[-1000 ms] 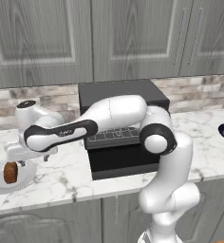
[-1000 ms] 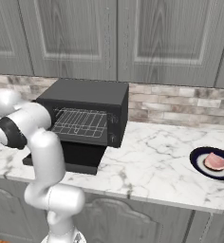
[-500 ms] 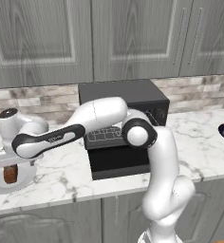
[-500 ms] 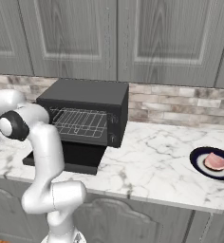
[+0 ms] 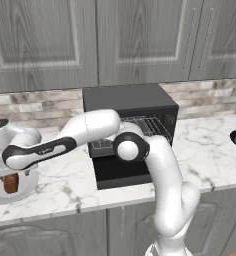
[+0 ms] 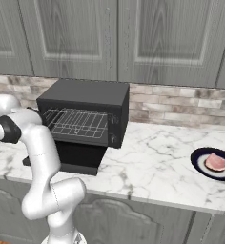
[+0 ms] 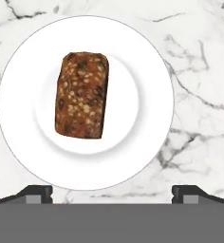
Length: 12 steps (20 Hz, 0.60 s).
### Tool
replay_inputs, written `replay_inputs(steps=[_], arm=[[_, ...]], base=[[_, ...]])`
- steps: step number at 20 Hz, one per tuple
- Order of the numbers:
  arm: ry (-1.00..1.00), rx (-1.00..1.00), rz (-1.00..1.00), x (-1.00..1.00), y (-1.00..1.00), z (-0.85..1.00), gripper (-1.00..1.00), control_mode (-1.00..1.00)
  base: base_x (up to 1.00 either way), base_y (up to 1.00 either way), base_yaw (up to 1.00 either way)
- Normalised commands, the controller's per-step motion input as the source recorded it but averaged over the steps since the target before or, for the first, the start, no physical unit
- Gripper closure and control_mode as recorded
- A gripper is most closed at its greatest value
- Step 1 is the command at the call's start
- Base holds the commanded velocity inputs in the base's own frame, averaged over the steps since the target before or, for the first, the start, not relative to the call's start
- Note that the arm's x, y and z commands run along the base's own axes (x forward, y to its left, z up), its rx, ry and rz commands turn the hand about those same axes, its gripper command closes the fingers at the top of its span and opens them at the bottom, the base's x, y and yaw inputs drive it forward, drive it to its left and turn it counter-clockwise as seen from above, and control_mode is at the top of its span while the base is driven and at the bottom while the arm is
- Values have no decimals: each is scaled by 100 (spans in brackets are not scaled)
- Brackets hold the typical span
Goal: Open the toaster oven door. Place the bread on the top rack in the toaster oven and place the steak on the bottom rack.
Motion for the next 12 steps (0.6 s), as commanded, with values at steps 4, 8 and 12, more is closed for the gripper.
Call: replay_inputs(steps=[4, 8, 12], arm=[[0, 8, 0, 30, 7, -54, -100, -100], [0, 4, 0, 39, 27, -32, -100, -100], [0, 3, 0, 29, 40, -7, -100, -100]], base=[[0, 0, 0], [0, 0, 0], [0, 0, 0]])
